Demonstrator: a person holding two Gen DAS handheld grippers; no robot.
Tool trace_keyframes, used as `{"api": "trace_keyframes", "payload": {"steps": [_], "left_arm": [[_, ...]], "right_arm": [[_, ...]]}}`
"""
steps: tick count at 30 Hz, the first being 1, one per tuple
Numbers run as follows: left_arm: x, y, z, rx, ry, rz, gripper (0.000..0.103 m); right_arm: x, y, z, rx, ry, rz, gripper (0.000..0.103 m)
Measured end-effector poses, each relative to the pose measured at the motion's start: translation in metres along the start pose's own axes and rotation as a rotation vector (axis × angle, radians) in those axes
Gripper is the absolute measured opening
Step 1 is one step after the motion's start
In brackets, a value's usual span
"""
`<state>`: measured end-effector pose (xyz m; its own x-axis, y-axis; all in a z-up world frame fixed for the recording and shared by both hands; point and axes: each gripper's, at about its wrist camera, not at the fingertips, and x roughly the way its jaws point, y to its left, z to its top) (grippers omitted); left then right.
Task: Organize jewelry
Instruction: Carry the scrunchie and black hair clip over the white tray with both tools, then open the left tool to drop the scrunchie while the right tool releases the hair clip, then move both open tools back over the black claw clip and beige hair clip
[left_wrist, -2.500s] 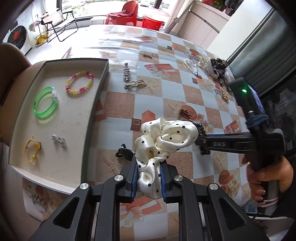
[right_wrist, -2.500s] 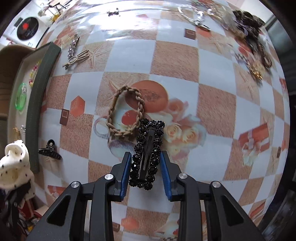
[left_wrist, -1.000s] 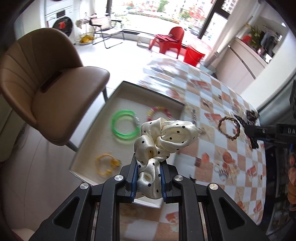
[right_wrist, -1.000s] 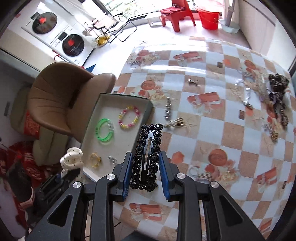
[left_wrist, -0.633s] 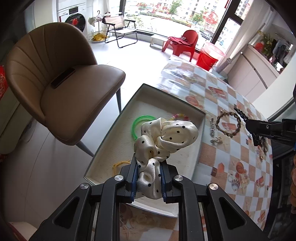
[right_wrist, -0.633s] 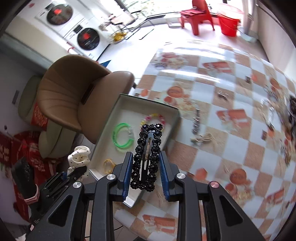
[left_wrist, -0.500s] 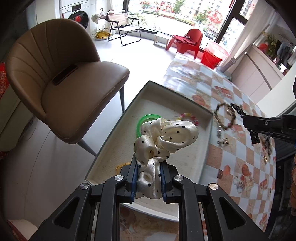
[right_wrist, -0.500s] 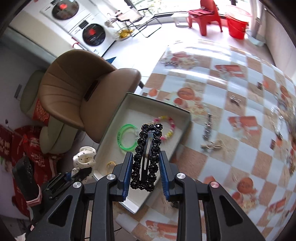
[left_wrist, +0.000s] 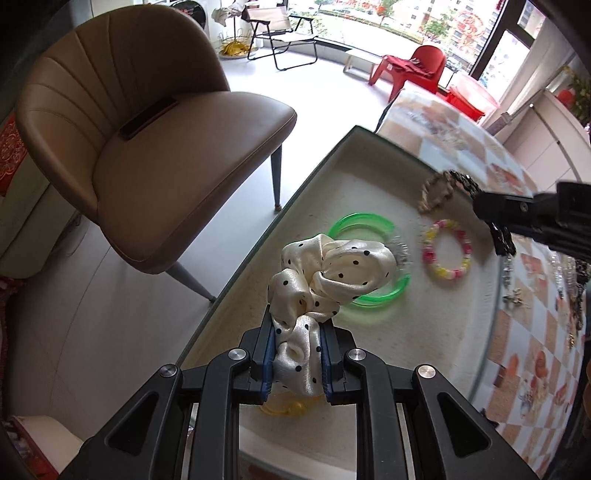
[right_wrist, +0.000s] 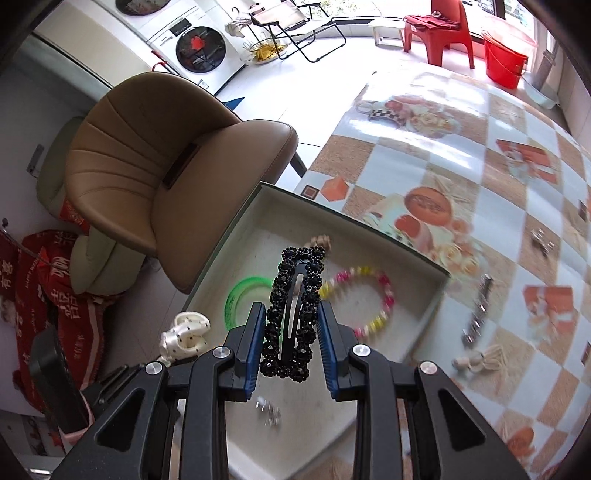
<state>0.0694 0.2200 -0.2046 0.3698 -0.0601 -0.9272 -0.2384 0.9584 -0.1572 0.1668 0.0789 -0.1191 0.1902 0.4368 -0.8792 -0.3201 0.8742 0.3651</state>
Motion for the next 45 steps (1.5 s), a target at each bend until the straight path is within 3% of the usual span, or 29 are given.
{"api": "trace_keyframes", "payload": {"steps": [11, 12, 13, 14, 23, 27, 30, 32, 33, 42, 45], "left_arm": [[0.023, -0.007, -0.002, 0.035, 0.026, 0.057, 0.025], [0.024, -0.007, -0.002, 0.039, 0.027, 0.066, 0.032], [0.024, -0.008, -0.002, 0.042, 0.026, 0.074, 0.050], [0.023, -0.008, -0.003, 0.042, 0.016, 0.081, 0.062], [0.015, -0.011, -0.002, 0.068, 0.004, 0.108, 0.062], [0.011, -0.013, -0.003, 0.071, 0.000, 0.115, 0.062], [0.008, -0.011, -0.003, 0.065, -0.004, 0.114, 0.062], [0.005, -0.012, -0.003, 0.063, -0.010, 0.120, 0.085], [0.001, -0.012, -0.003, 0.060, -0.027, 0.129, 0.103], [-0.020, -0.036, -0.003, 0.132, -0.072, 0.133, 0.103], [-0.027, -0.049, -0.006, 0.160, -0.075, 0.111, 0.103]], "right_arm": [[0.054, -0.001, 0.008, -0.004, 0.045, -0.040, 0.031], [0.057, -0.002, 0.008, -0.003, 0.050, -0.044, 0.031], [0.060, -0.002, 0.007, 0.000, 0.053, -0.047, 0.031], [0.061, -0.003, 0.007, 0.002, 0.056, -0.050, 0.031], [0.064, 0.003, 0.010, 0.002, 0.061, -0.052, 0.035], [0.057, 0.002, 0.009, 0.011, 0.049, -0.047, 0.054], [0.047, -0.003, 0.007, 0.027, 0.037, -0.036, 0.058], [0.039, -0.006, 0.005, 0.037, 0.029, -0.028, 0.060], [0.033, -0.009, 0.004, 0.043, 0.023, -0.022, 0.062], [-0.011, -0.041, -0.024, 0.116, -0.010, 0.007, 0.067], [-0.028, -0.062, -0.037, 0.163, -0.028, 0.007, 0.086]]}}
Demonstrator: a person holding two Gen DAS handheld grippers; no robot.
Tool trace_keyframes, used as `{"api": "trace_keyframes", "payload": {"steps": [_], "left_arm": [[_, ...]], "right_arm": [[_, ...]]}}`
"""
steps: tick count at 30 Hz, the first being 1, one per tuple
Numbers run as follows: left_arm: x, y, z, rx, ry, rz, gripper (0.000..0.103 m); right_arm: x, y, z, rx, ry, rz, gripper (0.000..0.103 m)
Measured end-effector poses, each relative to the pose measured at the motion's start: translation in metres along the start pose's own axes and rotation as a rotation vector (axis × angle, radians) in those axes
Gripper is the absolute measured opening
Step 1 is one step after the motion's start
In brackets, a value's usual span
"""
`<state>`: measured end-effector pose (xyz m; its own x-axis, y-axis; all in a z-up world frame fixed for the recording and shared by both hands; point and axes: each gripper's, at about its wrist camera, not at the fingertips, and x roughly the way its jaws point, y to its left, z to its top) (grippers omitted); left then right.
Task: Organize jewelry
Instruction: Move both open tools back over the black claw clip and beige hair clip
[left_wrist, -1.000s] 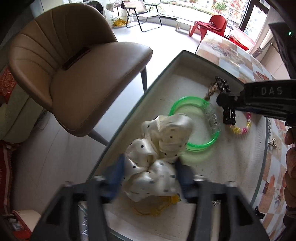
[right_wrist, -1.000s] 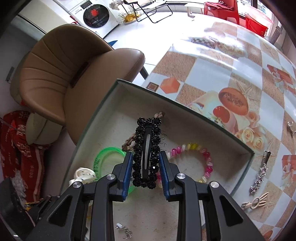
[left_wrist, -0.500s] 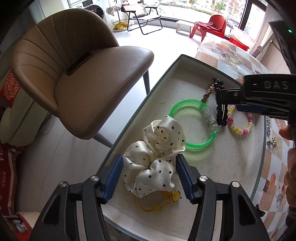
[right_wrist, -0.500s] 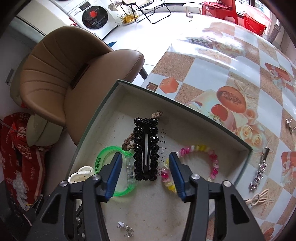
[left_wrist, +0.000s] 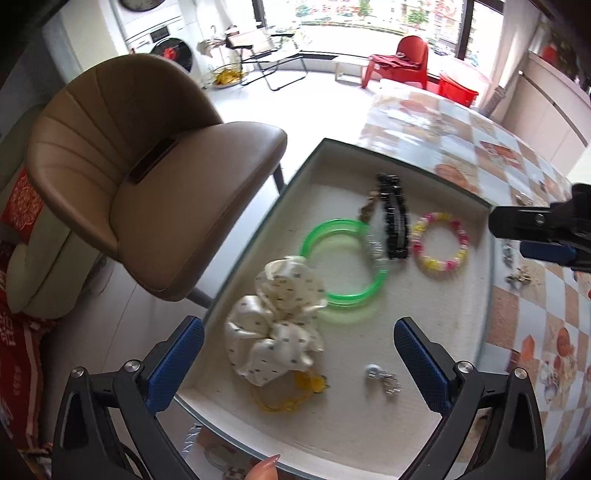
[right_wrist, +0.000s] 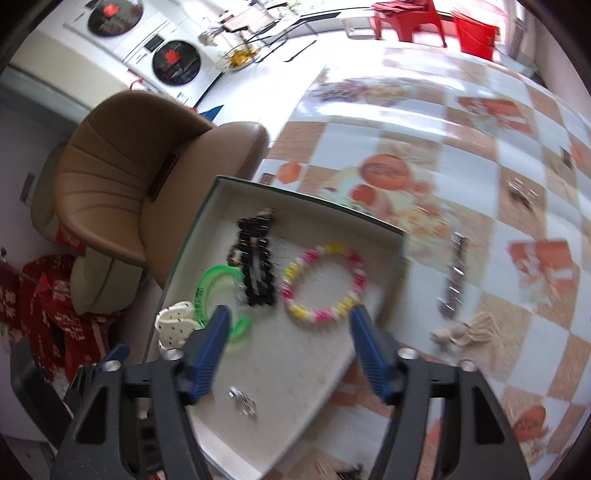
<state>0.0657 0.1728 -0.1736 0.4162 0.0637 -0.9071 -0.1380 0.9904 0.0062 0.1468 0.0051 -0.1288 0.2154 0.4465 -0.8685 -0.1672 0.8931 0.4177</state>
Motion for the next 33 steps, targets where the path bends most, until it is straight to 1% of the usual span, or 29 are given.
{"api": "trace_keyframes", "payload": {"steps": [1, 2, 5, 10, 14, 17, 21, 25, 29, 32, 33], "left_arm": [[-0.003, -0.004, -0.001, 0.008, 0.000, -0.007, 0.103], [-0.005, -0.008, -0.002, 0.017, 0.000, -0.014, 0.103], [-0.016, -0.025, -0.006, 0.052, -0.005, -0.038, 0.103], [-0.034, -0.063, -0.019, 0.120, 0.000, -0.092, 0.103], [-0.043, -0.093, -0.034, 0.157, 0.026, -0.132, 0.103], [-0.048, -0.114, -0.046, 0.160, 0.056, -0.161, 0.103], [-0.050, -0.135, -0.062, 0.132, 0.094, -0.177, 0.103], [-0.044, -0.152, -0.073, 0.106, 0.134, -0.192, 0.103], [-0.033, -0.158, -0.076, 0.040, 0.175, -0.190, 0.103], [-0.025, -0.158, -0.076, -0.023, 0.191, -0.172, 0.103], [-0.022, -0.157, -0.077, -0.047, 0.197, -0.165, 0.103]], "right_arm": [[-0.004, -0.007, -0.003, 0.013, -0.004, -0.002, 0.089], [-0.008, -0.014, -0.005, 0.026, -0.005, -0.004, 0.089], [-0.023, -0.045, -0.020, 0.080, -0.010, -0.030, 0.090], [-0.040, -0.092, -0.047, 0.150, 0.019, -0.082, 0.090], [-0.048, -0.119, -0.063, 0.173, 0.039, -0.128, 0.090], [-0.052, -0.134, -0.072, 0.170, 0.053, -0.153, 0.090], [-0.059, -0.147, -0.075, 0.159, 0.052, -0.169, 0.090], [-0.063, -0.154, -0.067, 0.129, 0.042, -0.175, 0.090], [-0.063, -0.153, -0.056, 0.056, 0.031, -0.165, 0.090], [-0.059, -0.147, -0.047, -0.028, 0.032, -0.141, 0.090], [-0.055, -0.142, -0.043, -0.078, 0.037, -0.130, 0.090]]}}
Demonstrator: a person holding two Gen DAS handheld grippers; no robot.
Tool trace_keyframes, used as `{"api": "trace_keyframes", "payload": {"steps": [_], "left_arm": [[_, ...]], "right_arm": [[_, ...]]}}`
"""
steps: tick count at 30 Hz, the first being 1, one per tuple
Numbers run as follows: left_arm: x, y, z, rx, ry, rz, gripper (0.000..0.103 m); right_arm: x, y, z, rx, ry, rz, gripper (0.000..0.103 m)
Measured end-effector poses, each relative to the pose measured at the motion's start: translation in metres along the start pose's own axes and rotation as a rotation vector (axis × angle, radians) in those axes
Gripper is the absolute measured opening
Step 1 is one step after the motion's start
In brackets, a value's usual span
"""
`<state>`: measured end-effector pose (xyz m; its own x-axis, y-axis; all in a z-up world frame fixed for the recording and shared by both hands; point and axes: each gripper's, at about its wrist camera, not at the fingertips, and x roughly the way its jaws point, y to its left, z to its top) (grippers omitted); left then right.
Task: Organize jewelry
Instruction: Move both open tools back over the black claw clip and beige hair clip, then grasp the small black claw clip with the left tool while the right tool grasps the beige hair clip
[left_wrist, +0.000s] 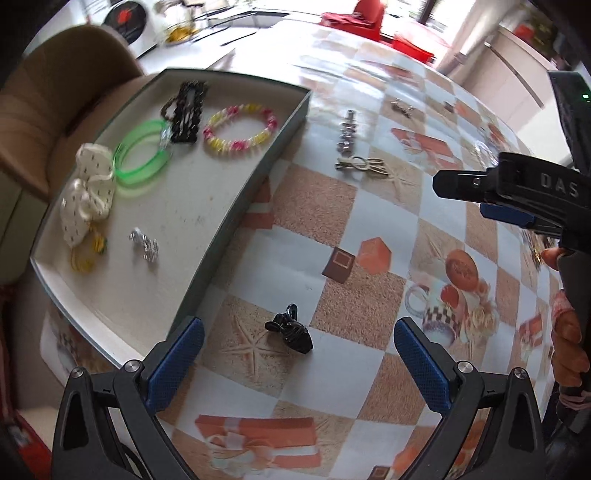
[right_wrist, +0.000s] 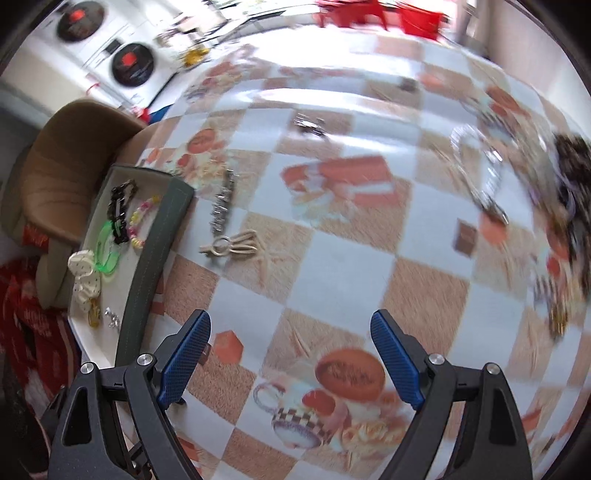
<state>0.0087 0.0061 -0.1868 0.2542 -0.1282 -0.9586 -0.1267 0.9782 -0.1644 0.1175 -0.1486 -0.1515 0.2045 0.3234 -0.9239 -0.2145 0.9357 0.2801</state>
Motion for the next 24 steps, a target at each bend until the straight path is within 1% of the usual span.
{"api": "trace_keyframes", "payload": {"steps": [2, 6, 10, 11, 13, 17, 19, 20, 21, 24], "left_arm": [[0.003, 0.001, -0.001, -0.031, -0.001, 0.011, 0.103], [0.012, 0.004, -0.004, -0.104, 0.000, 0.040, 0.103], [0.020, 0.007, -0.009, -0.177, 0.004, 0.064, 0.103], [0.022, 0.007, -0.010, -0.191, 0.005, 0.069, 0.103], [0.026, 0.008, -0.011, -0.218, 0.010, 0.077, 0.100], [0.033, 0.009, -0.015, -0.257, 0.017, 0.093, 0.100], [0.037, 0.011, -0.016, -0.279, 0.022, 0.094, 0.099], [0.038, 0.013, -0.017, -0.286, 0.024, 0.094, 0.096], [0.040, 0.013, -0.017, -0.292, 0.034, 0.099, 0.087], [0.041, 0.012, -0.018, -0.286, 0.031, 0.117, 0.087]], "right_arm": [[0.004, 0.008, 0.006, -0.076, 0.003, 0.005, 0.090], [0.020, 0.030, 0.020, -0.277, 0.017, -0.004, 0.088], [0.038, 0.047, 0.029, -0.424, 0.038, -0.016, 0.077], [0.044, 0.050, 0.031, -0.457, 0.049, -0.021, 0.076], [0.053, 0.054, 0.033, -0.503, 0.061, -0.028, 0.072], [0.066, 0.061, 0.034, -0.585, 0.078, -0.040, 0.069], [0.069, 0.065, 0.034, -0.621, 0.070, -0.048, 0.068], [0.071, 0.067, 0.034, -0.637, 0.069, -0.051, 0.068], [0.072, 0.070, 0.035, -0.657, 0.066, -0.056, 0.068], [0.075, 0.076, 0.035, -0.689, 0.056, -0.067, 0.067]]}}
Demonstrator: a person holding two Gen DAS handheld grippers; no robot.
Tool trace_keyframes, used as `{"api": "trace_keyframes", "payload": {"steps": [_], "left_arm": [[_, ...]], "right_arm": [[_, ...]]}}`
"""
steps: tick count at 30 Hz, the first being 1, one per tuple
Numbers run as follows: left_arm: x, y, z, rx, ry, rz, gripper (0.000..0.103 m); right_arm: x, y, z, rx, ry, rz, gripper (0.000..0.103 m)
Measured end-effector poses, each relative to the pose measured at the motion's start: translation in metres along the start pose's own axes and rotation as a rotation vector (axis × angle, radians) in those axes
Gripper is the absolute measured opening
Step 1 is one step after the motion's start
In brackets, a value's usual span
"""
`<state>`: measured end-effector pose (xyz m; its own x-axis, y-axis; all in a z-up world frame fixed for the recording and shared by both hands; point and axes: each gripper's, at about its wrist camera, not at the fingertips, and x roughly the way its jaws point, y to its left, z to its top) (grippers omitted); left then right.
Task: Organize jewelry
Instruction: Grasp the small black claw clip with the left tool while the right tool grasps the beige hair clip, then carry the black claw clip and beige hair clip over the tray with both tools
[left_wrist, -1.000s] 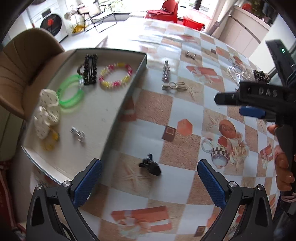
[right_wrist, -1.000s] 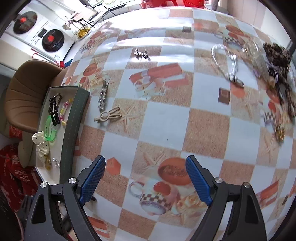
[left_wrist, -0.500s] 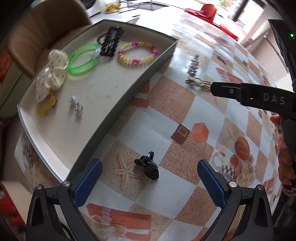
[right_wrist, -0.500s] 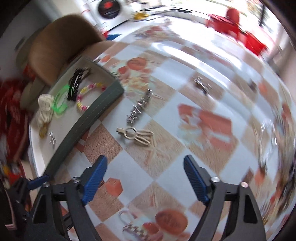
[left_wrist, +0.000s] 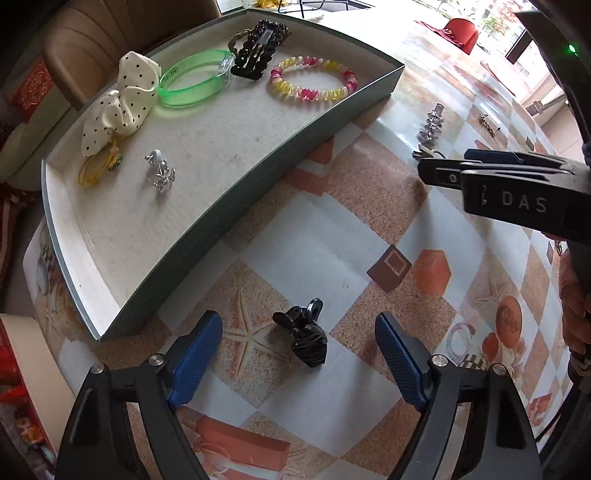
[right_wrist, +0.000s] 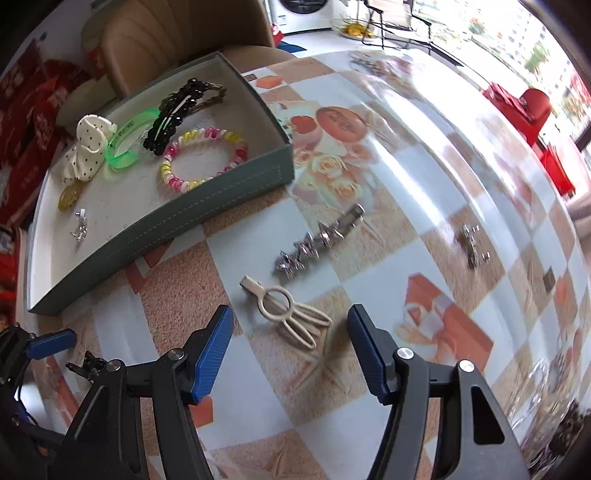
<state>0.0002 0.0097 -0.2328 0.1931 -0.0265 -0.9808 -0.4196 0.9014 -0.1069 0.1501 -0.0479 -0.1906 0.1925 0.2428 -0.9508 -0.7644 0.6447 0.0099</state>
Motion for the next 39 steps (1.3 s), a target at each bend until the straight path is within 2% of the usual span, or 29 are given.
{"api": "trace_keyframes", "payload": {"steps": [2, 5, 8, 10, 11, 12, 14, 19, 23, 29, 39], "left_arm": [[0.000, 0.000, -0.001, -0.001, -0.002, 0.005, 0.085], [-0.001, -0.002, -0.001, 0.010, -0.010, 0.018, 0.075], [-0.003, -0.006, -0.001, 0.022, -0.014, 0.023, 0.065], [-0.004, -0.009, 0.000, 0.031, -0.016, 0.021, 0.056], [-0.004, -0.010, 0.000, 0.036, -0.017, 0.021, 0.053], [-0.006, -0.010, 0.001, 0.044, -0.019, 0.020, 0.045], [-0.009, -0.012, 0.001, 0.054, -0.021, 0.012, 0.031], [-0.013, -0.010, 0.001, 0.083, -0.022, -0.027, 0.030], [-0.022, -0.019, 0.011, 0.118, -0.032, -0.060, 0.030], [-0.039, -0.021, 0.013, 0.183, -0.047, -0.105, 0.030], [-0.056, -0.041, 0.018, 0.348, -0.083, -0.172, 0.030]], "right_arm": [[0.001, 0.003, 0.001, -0.018, -0.003, -0.019, 0.064], [0.000, 0.007, 0.000, -0.035, -0.008, -0.029, 0.055], [-0.003, 0.009, -0.002, -0.047, -0.008, -0.029, 0.042], [-0.005, 0.015, -0.002, -0.052, -0.007, -0.030, 0.027], [-0.005, 0.017, -0.003, -0.050, -0.006, -0.032, 0.024], [-0.006, 0.019, -0.004, -0.045, -0.006, -0.037, 0.021], [-0.008, 0.020, -0.006, -0.030, -0.007, -0.040, 0.021], [-0.015, 0.008, -0.017, 0.085, -0.005, -0.006, 0.021], [-0.021, -0.011, -0.029, 0.230, 0.004, 0.043, 0.021], [-0.036, -0.033, -0.063, 0.432, 0.022, 0.099, 0.021], [-0.060, -0.025, -0.095, 0.622, 0.017, 0.109, 0.021]]}}
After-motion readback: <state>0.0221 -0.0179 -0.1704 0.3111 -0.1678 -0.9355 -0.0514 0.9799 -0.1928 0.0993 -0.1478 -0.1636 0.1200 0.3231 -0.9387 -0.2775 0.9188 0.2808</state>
